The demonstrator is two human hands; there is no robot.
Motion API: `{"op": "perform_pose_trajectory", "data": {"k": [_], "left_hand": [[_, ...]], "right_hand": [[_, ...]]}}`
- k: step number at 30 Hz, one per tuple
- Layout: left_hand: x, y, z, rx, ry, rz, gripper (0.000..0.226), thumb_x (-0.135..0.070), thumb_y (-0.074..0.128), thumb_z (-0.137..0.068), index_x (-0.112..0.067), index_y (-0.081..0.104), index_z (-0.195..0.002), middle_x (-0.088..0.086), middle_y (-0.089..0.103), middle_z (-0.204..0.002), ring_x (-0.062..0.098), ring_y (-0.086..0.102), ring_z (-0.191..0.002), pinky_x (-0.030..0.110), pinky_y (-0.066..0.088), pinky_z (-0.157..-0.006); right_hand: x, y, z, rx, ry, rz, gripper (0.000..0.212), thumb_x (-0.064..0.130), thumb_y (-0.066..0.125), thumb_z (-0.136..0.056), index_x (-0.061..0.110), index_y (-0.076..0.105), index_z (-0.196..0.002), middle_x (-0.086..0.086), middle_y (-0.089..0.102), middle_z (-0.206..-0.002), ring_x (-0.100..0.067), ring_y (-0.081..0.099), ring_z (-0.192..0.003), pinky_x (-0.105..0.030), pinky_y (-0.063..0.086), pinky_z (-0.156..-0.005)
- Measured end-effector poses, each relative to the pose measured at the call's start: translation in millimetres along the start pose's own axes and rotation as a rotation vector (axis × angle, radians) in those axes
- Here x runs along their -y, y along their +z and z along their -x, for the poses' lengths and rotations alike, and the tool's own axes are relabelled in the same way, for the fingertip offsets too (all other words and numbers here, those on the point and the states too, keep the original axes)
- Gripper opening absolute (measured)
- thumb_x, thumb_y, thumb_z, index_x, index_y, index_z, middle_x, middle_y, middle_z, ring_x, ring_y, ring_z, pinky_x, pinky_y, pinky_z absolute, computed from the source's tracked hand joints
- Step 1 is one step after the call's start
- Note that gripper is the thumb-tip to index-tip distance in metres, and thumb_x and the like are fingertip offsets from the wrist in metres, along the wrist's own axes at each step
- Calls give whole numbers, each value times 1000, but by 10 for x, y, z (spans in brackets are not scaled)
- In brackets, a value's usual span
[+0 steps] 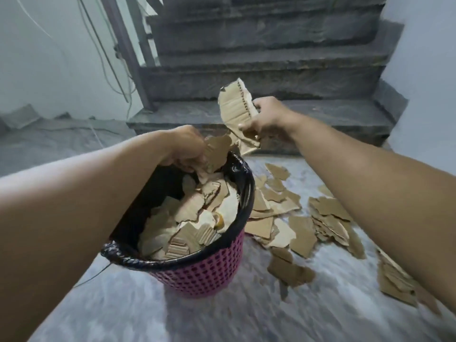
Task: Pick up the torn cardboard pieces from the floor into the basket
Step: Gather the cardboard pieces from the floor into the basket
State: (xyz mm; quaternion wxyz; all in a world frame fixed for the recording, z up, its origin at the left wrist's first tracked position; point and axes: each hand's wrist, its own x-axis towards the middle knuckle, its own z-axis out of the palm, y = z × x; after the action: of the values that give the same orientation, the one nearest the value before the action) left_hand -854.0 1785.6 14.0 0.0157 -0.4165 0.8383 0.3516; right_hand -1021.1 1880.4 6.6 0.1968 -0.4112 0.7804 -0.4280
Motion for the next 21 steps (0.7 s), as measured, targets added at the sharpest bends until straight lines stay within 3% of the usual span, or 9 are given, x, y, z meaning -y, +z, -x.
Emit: {"op": "perform_pose_trajectory", "data": {"k": [3,6,9,12,15,21], "left_hand": [[434,-171,35,-19,-114,-74,20,7,58,-82,-5,62,-97,14,61,-87,24,60,-70,32,54,-59],[848,-148,100,-48,-210,-206,12,1,59,-77,-3,64,-87,12,58,-76,23,54,-62,26,43,-49],[1097,-92,138,-116,-214,-350,8,-6,63,-75,-5,58,-82,14,61,-85,32,59,-78,27,40,-58],[1126,-107,56,-271,-119,-329,16,-6,57,-77,-4,62,-92,18,65,-100,33,58,-86,30,45,-64],[923,-91,-54,-375,30,-241,31,-5,56,-77,-4,64,-107,17,64,-110,33,60,-102,34,51,-82],[-106,333,-93,-231,396,-128,22,-7,62,-81,-9,69,-102,7,66,-101,21,59,-89,25,49,-75]], "right_hand": [[111,432,-105,123,12,11,34,-2,76,-77,2,67,-110,-14,71,-108,-26,70,-94,-42,60,-80],[98,822,-67,252,34,221,31,22,84,-74,8,73,-100,-10,74,-97,-25,71,-89,-40,60,-81],[46,956,-15,201,3,383,39,39,83,-74,11,74,-99,-7,73,-99,-22,67,-93,-31,55,-84],[33,837,-51,85,24,247,30,32,82,-77,13,71,-97,-8,73,-95,-19,69,-79,-34,59,-71],[18,516,-20,45,101,134,18,19,78,-83,11,64,-91,-11,69,-87,-15,66,-65,-29,55,-54],[-340,-420,433,13,325,285,22,19,75,-86,5,67,-100,-8,68,-87,-19,68,-77,-38,60,-71]]}}
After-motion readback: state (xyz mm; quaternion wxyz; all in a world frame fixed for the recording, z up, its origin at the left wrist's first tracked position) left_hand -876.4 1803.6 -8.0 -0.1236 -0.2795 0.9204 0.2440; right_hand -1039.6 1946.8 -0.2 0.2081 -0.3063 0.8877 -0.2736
